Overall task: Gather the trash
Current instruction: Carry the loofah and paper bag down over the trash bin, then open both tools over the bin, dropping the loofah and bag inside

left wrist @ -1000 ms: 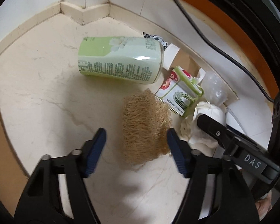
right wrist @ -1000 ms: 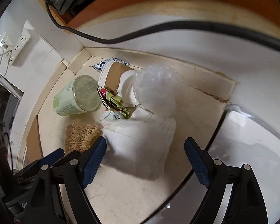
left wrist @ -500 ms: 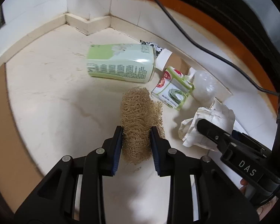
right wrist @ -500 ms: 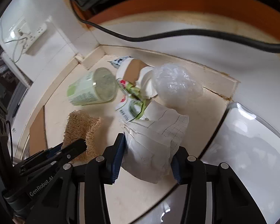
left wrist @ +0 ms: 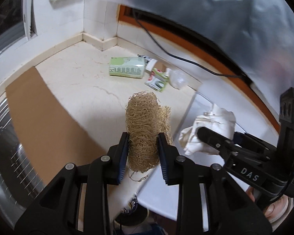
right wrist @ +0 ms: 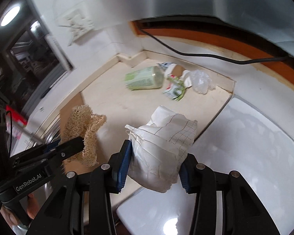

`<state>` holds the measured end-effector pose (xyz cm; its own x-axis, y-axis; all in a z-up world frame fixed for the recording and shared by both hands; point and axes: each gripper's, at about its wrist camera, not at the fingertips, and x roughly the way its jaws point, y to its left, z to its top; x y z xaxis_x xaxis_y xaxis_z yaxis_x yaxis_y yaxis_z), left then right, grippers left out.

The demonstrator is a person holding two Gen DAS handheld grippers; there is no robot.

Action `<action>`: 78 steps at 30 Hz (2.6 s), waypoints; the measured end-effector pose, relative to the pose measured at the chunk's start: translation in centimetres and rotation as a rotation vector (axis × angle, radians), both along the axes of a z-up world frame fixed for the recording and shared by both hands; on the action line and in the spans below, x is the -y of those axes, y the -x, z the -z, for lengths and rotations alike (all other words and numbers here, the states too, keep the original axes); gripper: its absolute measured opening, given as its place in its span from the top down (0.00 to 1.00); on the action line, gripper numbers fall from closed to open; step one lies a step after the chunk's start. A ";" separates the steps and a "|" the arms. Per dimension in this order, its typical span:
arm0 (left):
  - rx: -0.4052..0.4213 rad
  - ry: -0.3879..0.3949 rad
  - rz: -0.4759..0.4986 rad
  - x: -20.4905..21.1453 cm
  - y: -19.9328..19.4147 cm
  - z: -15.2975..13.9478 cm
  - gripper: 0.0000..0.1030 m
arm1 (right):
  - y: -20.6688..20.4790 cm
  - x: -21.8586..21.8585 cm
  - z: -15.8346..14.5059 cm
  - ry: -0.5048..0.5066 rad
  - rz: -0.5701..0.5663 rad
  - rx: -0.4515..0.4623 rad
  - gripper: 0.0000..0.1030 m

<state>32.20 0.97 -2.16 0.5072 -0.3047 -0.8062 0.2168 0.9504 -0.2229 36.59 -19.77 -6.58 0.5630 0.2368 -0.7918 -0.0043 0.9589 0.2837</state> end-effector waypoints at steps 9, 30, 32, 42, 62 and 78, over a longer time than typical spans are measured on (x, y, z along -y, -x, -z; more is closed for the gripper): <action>0.049 0.025 0.067 -1.9 14.3 -3.2 0.75 | 14.2 -4.4 -3.9 0.001 -0.118 0.053 0.58; 0.010 -0.092 0.081 -2.5 34.7 16.3 0.75 | 37.4 -9.8 14.2 0.212 -0.219 0.025 0.57; -0.019 -0.083 0.084 -2.4 35.2 18.9 0.75 | 38.2 -10.0 16.9 0.231 -0.228 0.004 0.57; -0.265 -0.062 0.065 -3.0 33.6 32.8 0.74 | 39.2 -9.2 31.4 0.213 -0.254 -0.210 0.57; -0.469 -0.144 0.017 -2.8 28.3 47.1 0.70 | 36.9 -8.9 48.6 0.154 -0.244 -0.495 0.56; -0.477 -0.179 0.011 -2.6 27.8 48.4 0.48 | 34.1 -9.3 51.0 0.181 -0.196 -0.518 0.34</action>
<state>4.36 3.59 -50.56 0.0675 -0.1439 -0.9873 0.1407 0.9810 -0.1333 2.45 -10.52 -57.57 0.0510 0.1328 -0.9898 -0.0913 0.9876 0.1278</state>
